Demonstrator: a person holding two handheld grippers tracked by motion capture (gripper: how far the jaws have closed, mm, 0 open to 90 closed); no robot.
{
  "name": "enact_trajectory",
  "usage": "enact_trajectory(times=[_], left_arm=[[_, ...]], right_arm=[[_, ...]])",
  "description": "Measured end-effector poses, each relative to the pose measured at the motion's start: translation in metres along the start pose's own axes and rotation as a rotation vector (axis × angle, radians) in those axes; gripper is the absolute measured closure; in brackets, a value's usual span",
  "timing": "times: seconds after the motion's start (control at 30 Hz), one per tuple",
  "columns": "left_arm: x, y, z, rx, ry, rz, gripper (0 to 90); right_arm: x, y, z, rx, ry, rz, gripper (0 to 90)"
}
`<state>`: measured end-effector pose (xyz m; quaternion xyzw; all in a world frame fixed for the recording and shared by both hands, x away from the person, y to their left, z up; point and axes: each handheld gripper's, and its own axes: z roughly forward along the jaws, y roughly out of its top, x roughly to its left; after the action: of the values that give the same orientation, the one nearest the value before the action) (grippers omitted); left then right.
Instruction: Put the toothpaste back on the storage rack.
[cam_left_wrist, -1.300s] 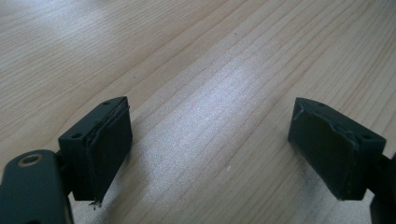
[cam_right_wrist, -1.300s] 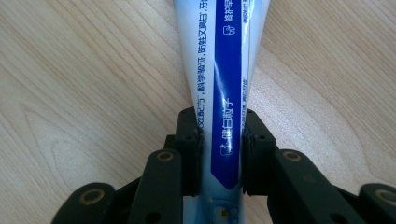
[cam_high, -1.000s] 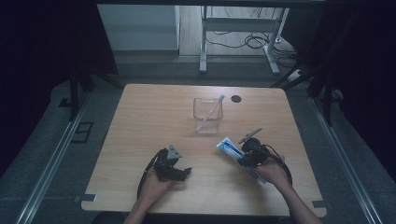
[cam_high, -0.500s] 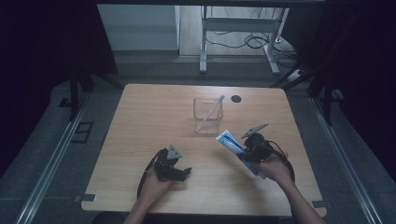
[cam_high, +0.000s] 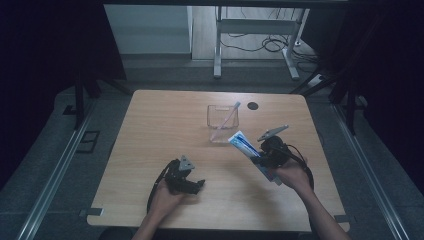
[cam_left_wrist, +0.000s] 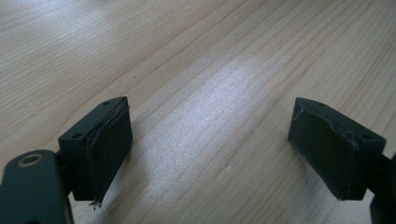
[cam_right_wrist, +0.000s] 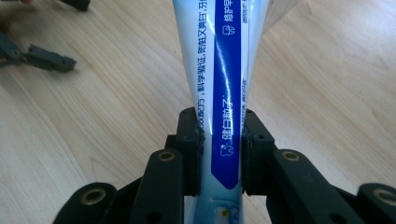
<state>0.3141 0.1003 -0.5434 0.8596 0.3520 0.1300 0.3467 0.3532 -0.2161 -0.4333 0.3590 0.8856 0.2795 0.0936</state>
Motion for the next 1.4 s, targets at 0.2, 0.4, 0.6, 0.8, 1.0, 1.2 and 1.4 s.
enact_trajectory(times=[0.2,0.4,0.6,0.8,1.0,1.2,1.4], left_arm=[[0.000,0.000,0.000,0.000,0.000,0.000,13.7],[0.000,0.000,0.000,0.000,0.000,0.000,13.7],[0.000,0.000,0.000,0.000,0.000,0.000,13.7],[0.000,0.000,0.000,-0.001,-0.001,-0.001,13.7],[0.000,0.000,0.000,-0.001,0.000,0.000,13.7],[0.000,0.000,0.000,-0.001,0.000,-0.001,13.7],[0.000,0.000,0.000,-0.001,0.000,-0.001,13.7]], right_arm=[[-0.001,0.010,-0.006,-0.033,0.001,0.002,72.7],[-0.002,0.019,-0.011,-0.061,-0.001,0.007,72.7],[-0.004,0.029,-0.014,-0.088,0.000,0.012,72.7],[-0.005,0.040,-0.017,-0.104,0.004,0.003,72.7],[-0.006,0.053,-0.017,-0.122,-0.002,-0.006,72.6],[-0.007,0.063,-0.012,-0.133,-0.001,-0.010,72.7],[-0.011,0.071,-0.004,-0.143,-0.003,0.003,72.7]])
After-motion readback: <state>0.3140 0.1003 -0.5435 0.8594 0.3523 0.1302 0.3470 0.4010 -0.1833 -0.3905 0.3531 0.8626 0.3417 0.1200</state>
